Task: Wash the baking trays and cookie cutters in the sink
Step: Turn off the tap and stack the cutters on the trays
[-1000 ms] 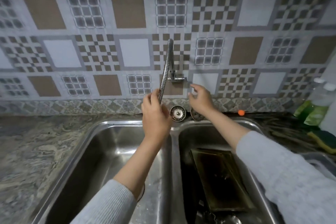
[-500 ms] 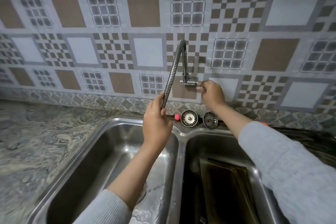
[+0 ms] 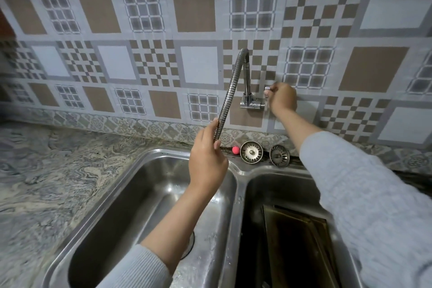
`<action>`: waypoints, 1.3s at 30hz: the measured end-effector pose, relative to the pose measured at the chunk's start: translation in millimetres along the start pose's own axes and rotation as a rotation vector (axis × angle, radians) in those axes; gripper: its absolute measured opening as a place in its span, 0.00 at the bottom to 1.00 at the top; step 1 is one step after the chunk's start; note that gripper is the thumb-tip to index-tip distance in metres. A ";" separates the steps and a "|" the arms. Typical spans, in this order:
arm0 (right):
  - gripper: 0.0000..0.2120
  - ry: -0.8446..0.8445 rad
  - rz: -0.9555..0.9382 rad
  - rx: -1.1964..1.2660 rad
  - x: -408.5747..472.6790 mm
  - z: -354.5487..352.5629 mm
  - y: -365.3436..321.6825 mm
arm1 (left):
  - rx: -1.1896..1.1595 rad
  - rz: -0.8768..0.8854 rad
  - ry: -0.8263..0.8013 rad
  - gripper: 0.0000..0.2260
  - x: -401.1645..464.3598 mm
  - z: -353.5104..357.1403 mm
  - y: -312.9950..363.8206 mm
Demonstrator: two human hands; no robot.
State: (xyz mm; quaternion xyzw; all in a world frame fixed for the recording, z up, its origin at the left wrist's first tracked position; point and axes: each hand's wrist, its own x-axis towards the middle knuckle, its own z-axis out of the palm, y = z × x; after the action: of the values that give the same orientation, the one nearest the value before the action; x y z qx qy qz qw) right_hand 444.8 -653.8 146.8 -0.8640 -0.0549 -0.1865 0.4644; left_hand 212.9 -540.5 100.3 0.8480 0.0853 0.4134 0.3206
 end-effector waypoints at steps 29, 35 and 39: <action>0.15 -0.786 0.435 -0.491 -300.0 -114.2 172.7 | -0.143 -0.134 -0.707 0.21 -163.0 34.6 -11.3; 0.22 -0.661 0.613 -0.464 -334.9 -111.7 229.3 | -0.107 -0.379 -1.117 0.19 -198.0 77.4 -15.9; 0.24 -0.675 0.622 -0.424 -331.1 -105.8 248.4 | -0.028 -0.400 -1.137 0.15 -202.9 100.5 -15.9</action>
State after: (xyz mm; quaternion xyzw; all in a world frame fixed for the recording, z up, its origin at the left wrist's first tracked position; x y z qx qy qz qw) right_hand 176.6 -854.7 -118.2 -0.9270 0.0971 0.2435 0.2684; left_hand 160.3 -658.7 -86.2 0.8992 0.0530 -0.1718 0.3988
